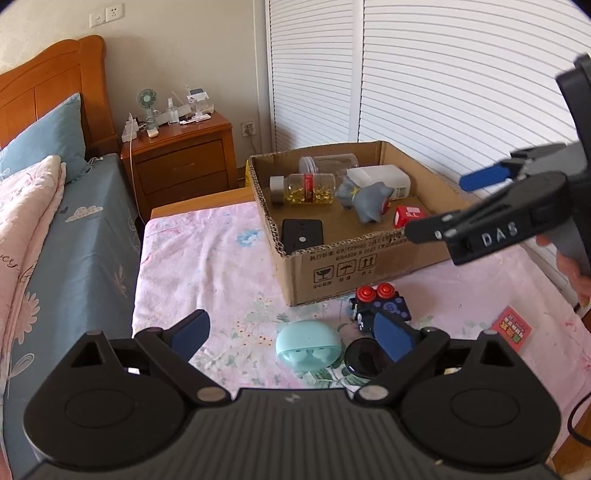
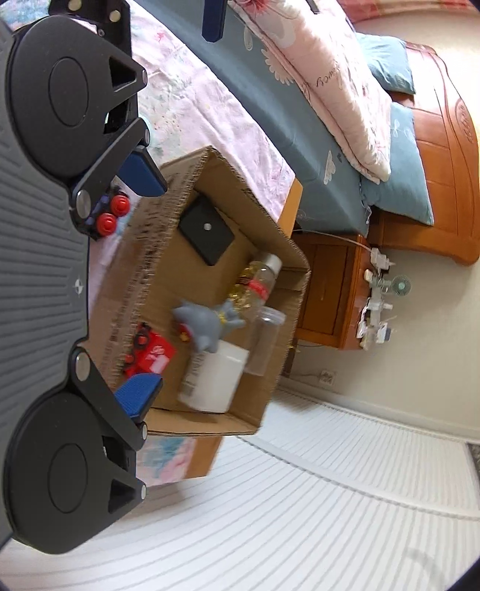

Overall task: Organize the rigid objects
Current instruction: 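Move the left tool to the black teardrop object while the right tool approaches the red card pack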

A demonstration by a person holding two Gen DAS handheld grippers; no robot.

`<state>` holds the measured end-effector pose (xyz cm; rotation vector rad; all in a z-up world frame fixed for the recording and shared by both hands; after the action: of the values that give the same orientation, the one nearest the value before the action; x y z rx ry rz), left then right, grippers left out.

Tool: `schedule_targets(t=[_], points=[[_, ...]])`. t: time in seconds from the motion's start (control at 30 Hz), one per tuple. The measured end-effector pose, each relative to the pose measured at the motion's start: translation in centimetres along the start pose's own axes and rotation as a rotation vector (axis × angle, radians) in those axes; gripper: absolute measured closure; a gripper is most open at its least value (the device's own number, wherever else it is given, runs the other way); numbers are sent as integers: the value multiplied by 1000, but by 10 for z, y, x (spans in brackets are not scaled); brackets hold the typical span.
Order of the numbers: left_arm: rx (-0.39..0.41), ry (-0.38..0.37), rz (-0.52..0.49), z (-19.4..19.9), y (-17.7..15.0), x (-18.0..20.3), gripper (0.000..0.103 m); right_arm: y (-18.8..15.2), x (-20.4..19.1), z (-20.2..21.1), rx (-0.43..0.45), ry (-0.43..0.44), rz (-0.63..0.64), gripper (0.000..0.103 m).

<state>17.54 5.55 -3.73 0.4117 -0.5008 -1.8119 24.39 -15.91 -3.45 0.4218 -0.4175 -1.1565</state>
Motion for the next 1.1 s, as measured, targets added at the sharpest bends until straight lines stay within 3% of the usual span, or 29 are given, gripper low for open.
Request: schedule_targets(t=[0.33,0.67,0.83,1.1], points=[[-3,-47,-22,-4,-13,13,4,-78,2,-3,-46,-9,-84,0],[-87,-125,-106,-32,-32,38,4,-152,12,-17,-161,-50,-154,0],[-112,-160,-142,-42,-38,48,4,-168,19,-26,-195,-51,-188,0],[-178,-195,-159,-65,-40,58,4,-170,24,-28,-169,-14,-186,0]])
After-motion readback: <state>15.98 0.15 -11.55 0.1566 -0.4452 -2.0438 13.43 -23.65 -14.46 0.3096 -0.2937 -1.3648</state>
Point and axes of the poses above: each gripper's, at about its wrist camera, not at the fingertips, and z roughly against the way its jaws point, x to its right, y to its top, the point moved 5 cm from there along -z, roughly the way its jaws point, and after that the axes turned 15 degrees about -x, right-handed, at the moved point
